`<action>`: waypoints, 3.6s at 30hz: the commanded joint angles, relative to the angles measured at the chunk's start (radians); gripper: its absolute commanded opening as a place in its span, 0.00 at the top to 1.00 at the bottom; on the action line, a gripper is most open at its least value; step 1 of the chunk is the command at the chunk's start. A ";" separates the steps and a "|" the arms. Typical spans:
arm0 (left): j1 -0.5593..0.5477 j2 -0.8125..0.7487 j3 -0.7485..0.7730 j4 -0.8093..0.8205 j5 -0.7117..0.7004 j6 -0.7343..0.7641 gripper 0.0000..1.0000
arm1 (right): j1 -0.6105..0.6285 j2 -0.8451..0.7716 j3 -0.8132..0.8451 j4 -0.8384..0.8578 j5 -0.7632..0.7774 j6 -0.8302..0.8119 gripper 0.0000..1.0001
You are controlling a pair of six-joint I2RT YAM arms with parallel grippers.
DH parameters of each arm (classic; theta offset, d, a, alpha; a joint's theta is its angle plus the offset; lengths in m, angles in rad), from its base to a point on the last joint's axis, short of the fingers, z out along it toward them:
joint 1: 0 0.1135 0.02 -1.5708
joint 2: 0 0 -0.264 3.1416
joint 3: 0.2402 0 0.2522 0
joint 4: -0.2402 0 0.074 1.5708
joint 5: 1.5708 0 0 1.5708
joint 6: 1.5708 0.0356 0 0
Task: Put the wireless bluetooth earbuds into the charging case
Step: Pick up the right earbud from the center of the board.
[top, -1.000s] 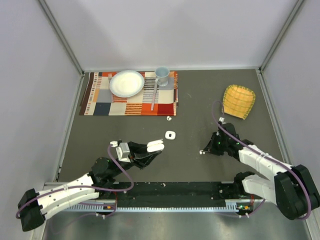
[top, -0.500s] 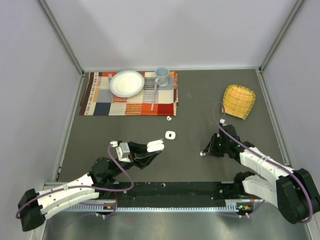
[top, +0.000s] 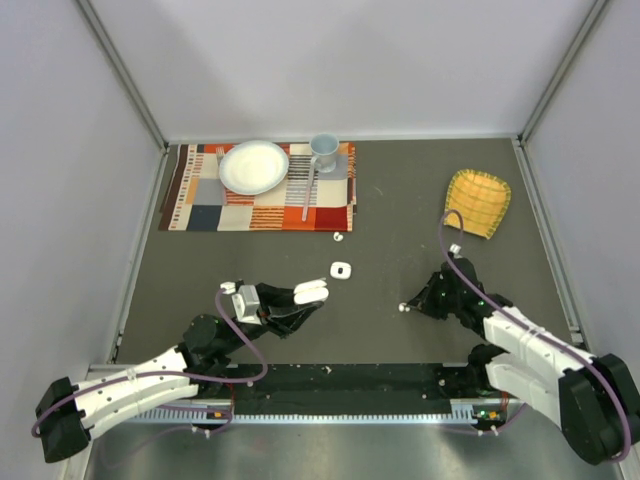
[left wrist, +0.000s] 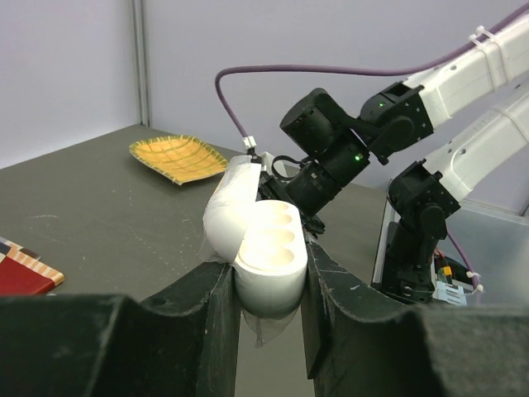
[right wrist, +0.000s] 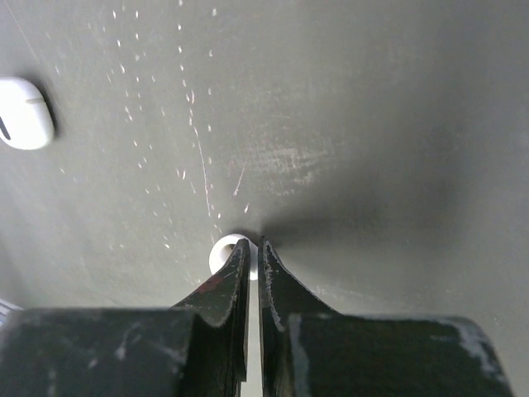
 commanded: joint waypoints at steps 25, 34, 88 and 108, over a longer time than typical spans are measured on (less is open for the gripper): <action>-0.004 0.016 -0.013 0.071 0.009 -0.007 1.00 | 0.201 -0.067 0.078 -0.140 0.259 0.051 0.65; -0.004 0.002 -0.018 0.056 0.006 -0.007 1.00 | 0.201 0.005 0.086 -0.068 0.157 -0.050 0.70; -0.004 -0.021 -0.023 0.025 0.008 -0.015 1.00 | 0.223 0.111 0.066 0.081 -0.047 -0.198 0.81; -0.004 -0.026 -0.021 0.017 0.014 -0.018 1.00 | 0.238 0.082 0.078 0.102 -0.063 -0.192 1.00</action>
